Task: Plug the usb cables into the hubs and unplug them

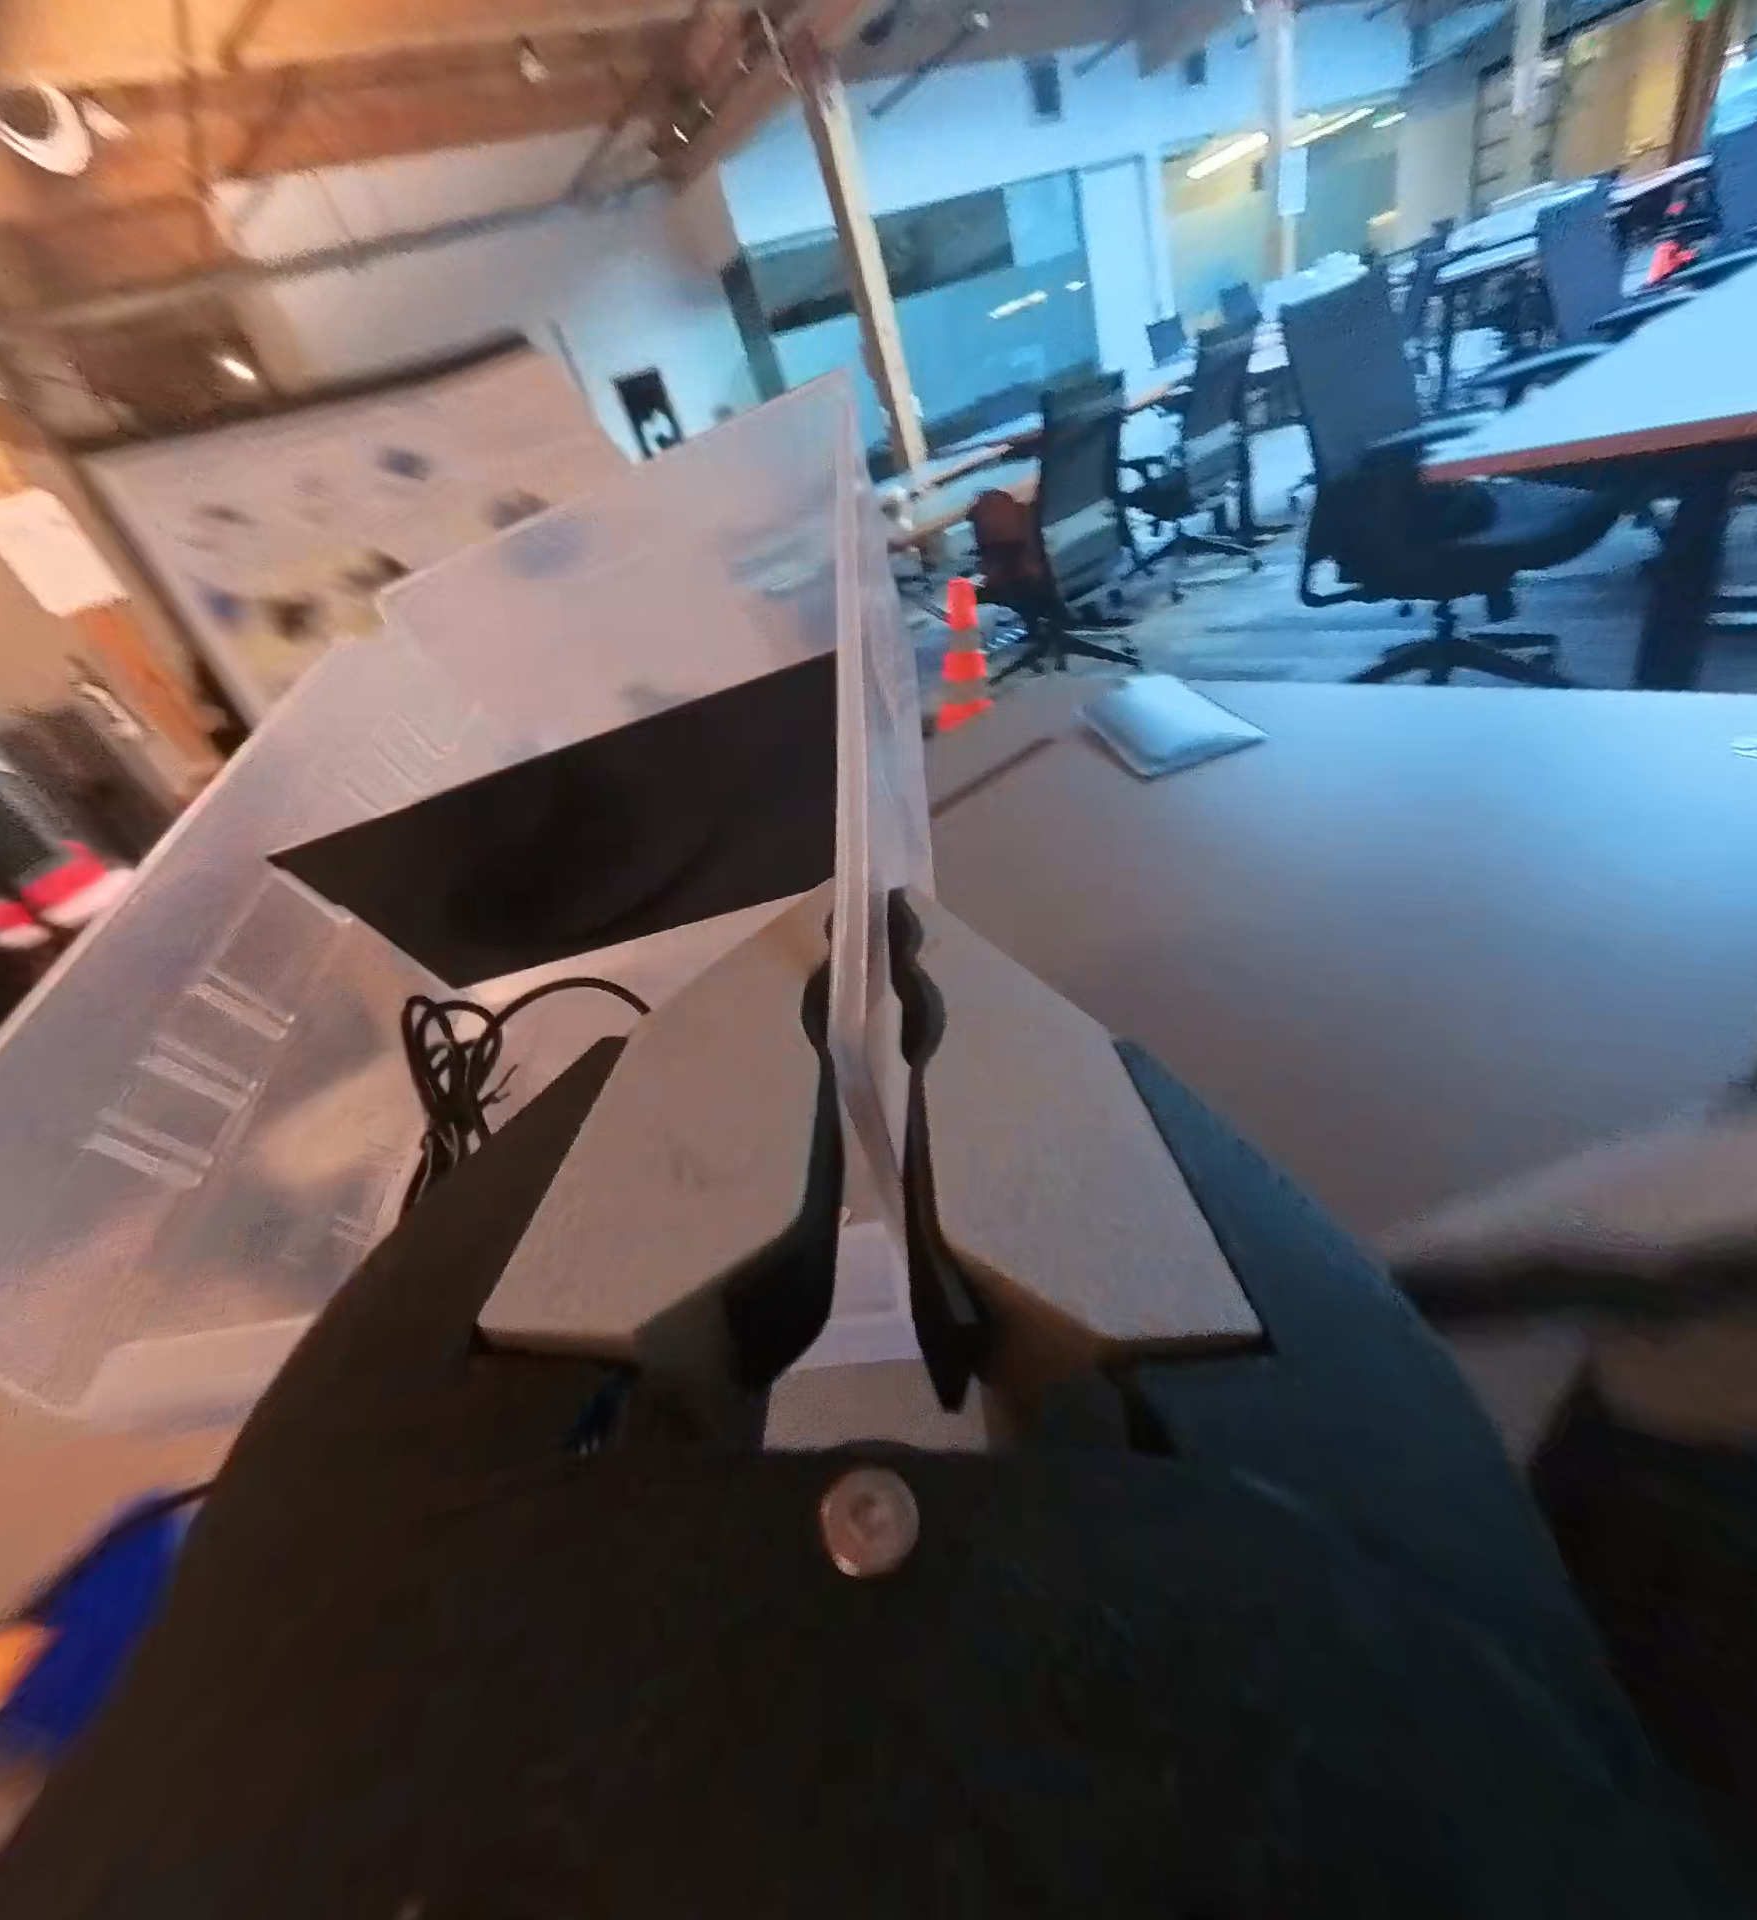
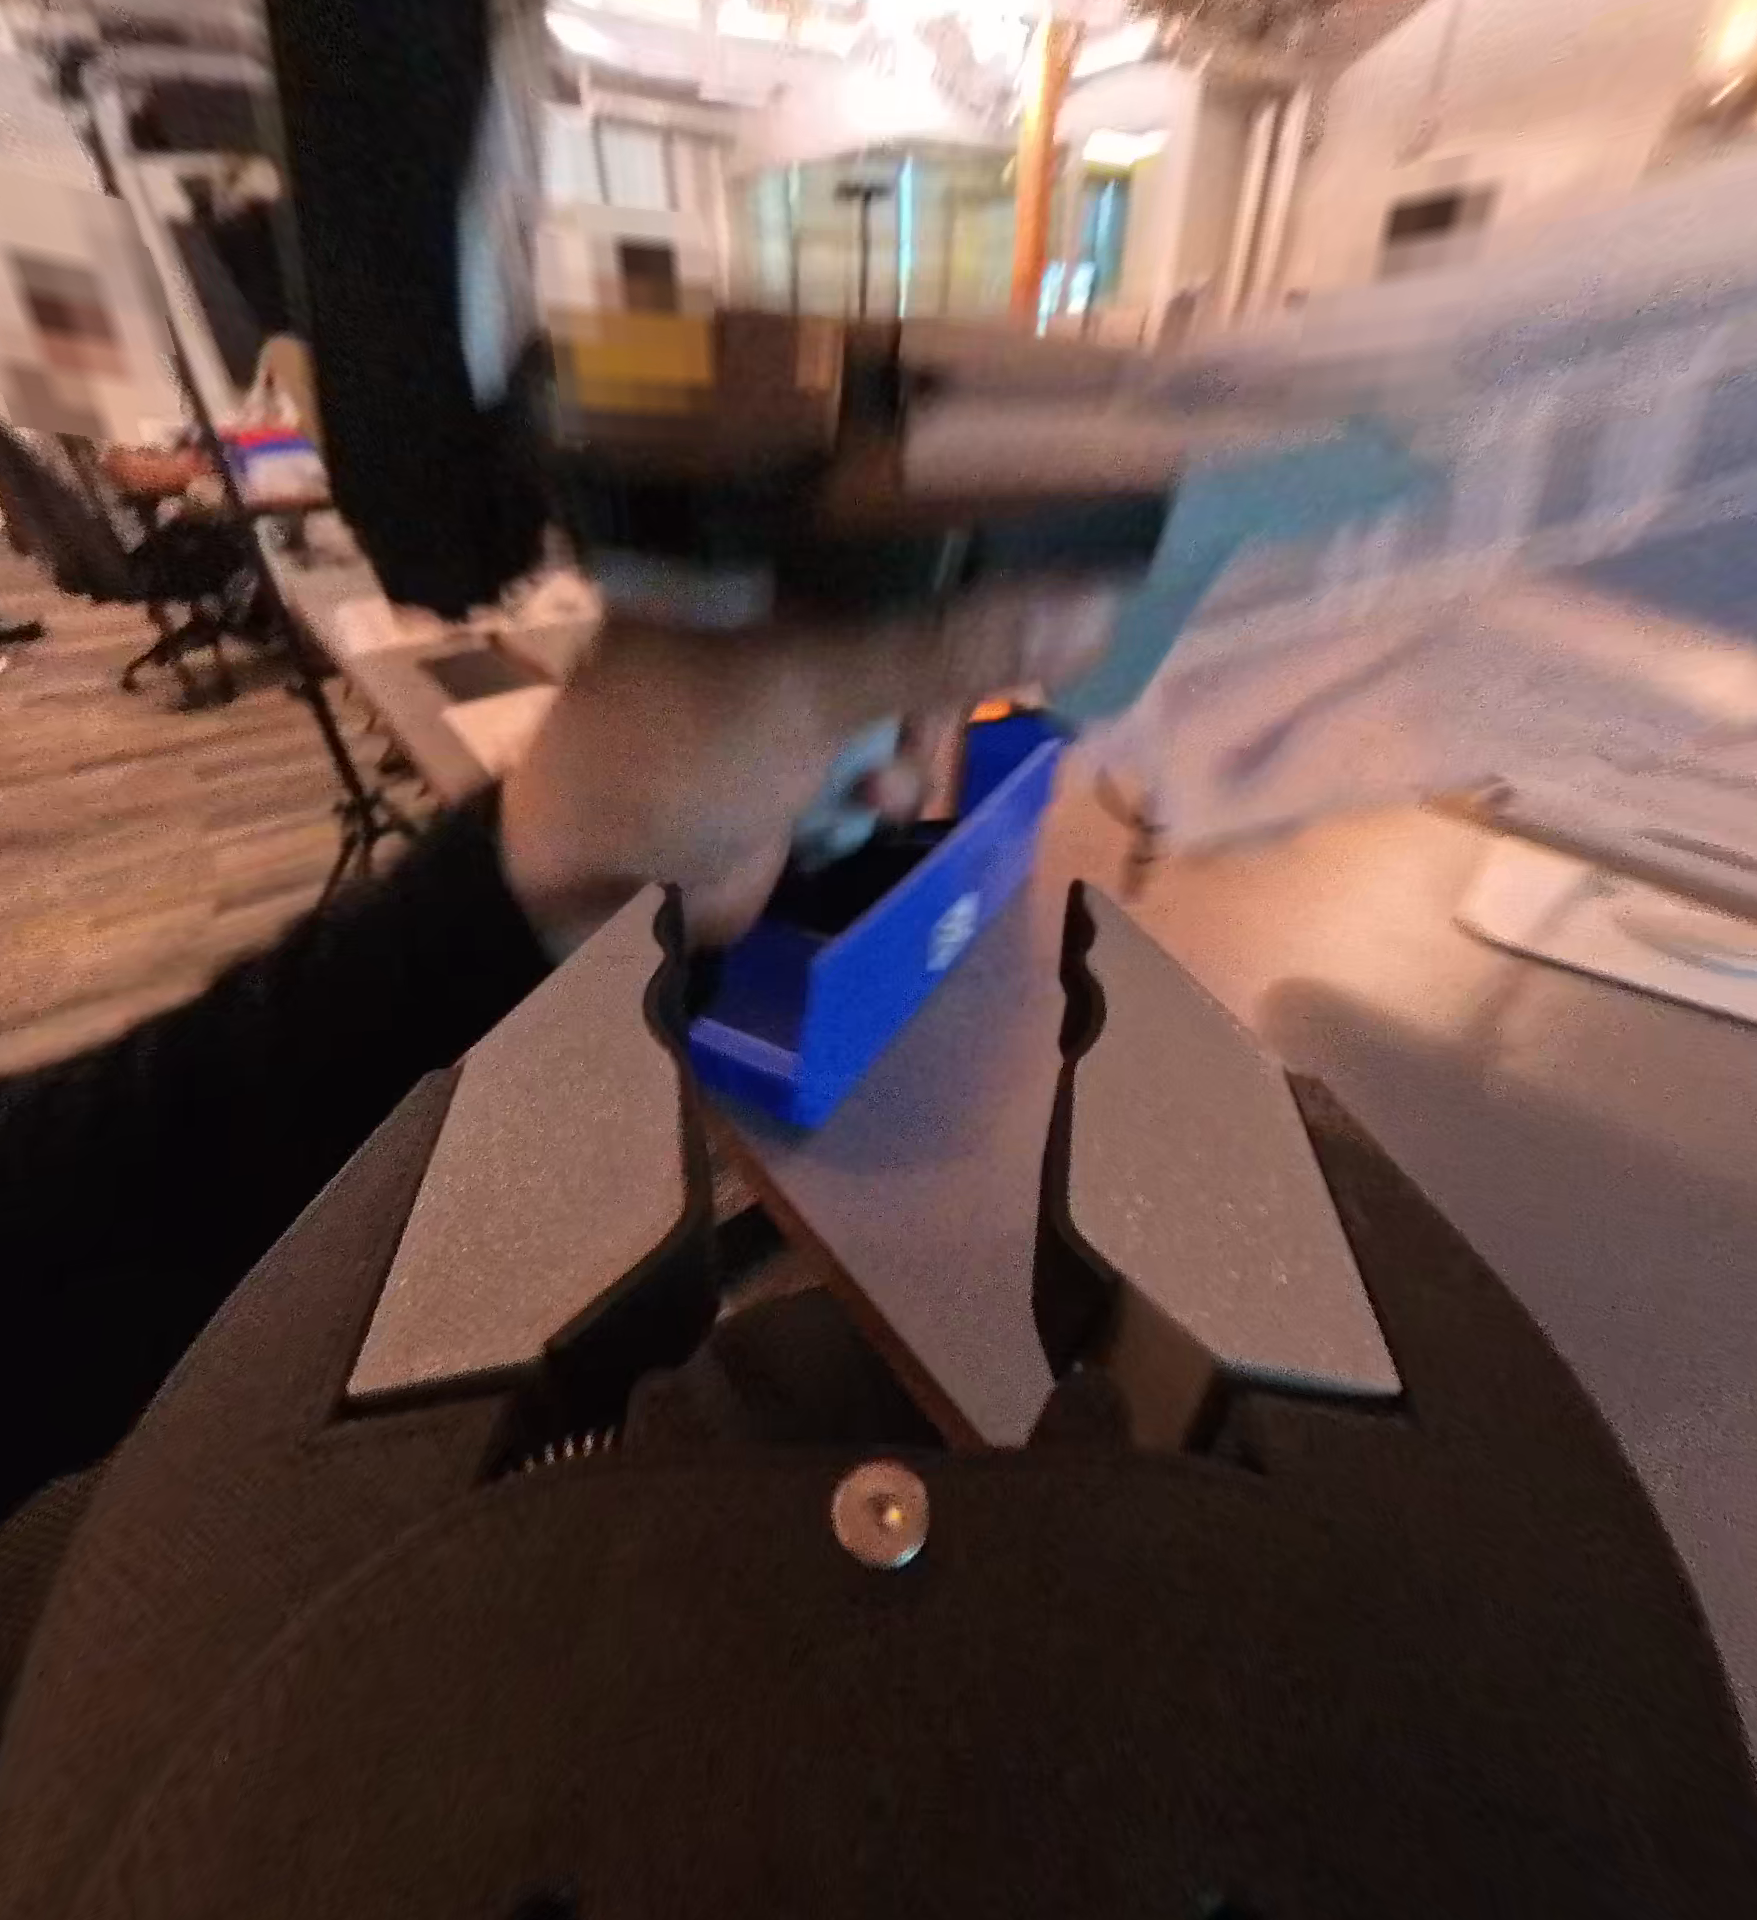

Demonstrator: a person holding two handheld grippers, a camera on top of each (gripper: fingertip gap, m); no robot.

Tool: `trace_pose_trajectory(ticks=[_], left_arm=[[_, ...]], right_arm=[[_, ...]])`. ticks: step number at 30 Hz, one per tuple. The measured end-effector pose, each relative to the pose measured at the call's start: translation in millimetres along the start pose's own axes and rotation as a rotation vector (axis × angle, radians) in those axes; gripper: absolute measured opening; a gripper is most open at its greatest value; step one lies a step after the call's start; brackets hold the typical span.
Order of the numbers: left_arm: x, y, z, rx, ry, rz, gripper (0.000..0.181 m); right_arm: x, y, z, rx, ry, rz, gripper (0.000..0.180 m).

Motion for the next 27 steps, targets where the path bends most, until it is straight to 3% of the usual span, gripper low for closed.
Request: trace_pose_trajectory(ticks=[4, 7, 12, 13, 15, 18, 21, 23, 25, 26, 27], left_arm=[[41.3, 82.6, 40.5, -0.098, -0.021, 0.138, 0.002], [69.0, 137.3, 67.9, -0.136, -0.072, 0.214, 0.003], [101.9, 212.1, 93.4, -0.023, -0.121, 0.299, 0.003], [101.5, 218.8, 91.4, -0.042, -0.13, 0.319, 0.022], [92.3, 212.4, 79.5, -0.045, -0.119, 0.303, 0.049], [60.2, 183.5, 65.9, -0.004, -0.111, 0.288, 0.072], [15.5, 138.1, 71.9, 0.006, -0.143, 0.233, 0.076], [-16.6, 93.6, 89.6, 0.012, -0.167, 0.091, 0.074], [-50.1, 55.1, 116.9, 0.019, -0.224, -0.049, 0.075], [-66.2, 40.4, 131.4, 0.03, -0.262, -0.104, 0.075], [-81.9, 26.9, 145.5, 0.052, -0.301, -0.163, 0.075]], right_arm=[[-75.8, 67.4, -18.0, -0.007, 0.008, 0.135, 0.065], [-111.7, 115.5, -12.0, -0.012, -0.025, 0.249, 0.061], [-124.0, 172.4, 18.3, 0.031, -0.127, 0.363, 0.063], [-122.5, 178.4, 22.9, 0.024, -0.155, 0.383, 0.066], [-119.2, 182.3, 28.6, 0.001, -0.183, 0.4, 0.066], [-106.4, 171.0, 42.8, -0.05, -0.258, 0.356, 0.067], [-85.0, 144.5, 63.6, -0.121, -0.368, 0.249, 0.068], [-70.9, 118.8, 76.1, -0.145, -0.408, 0.141, 0.066], [-63.0, 112.8, 91.0, -0.202, -0.48, 0.143, 0.064], [-62.9, 122.3, 97.4, -0.258, -0.529, 0.207, 0.056], [-65.8, 132.6, 102.9, -0.307, -0.575, 0.255, 0.025]])
Point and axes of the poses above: each gripper's, where its closed fingertips meet, x out along the fingers, z out of its underside, y = z × x across the jaws, the point moved 3 cm from there along -x, back along the fingers, and after that the axes turned 1 degree about x, right-handed, at the moved point
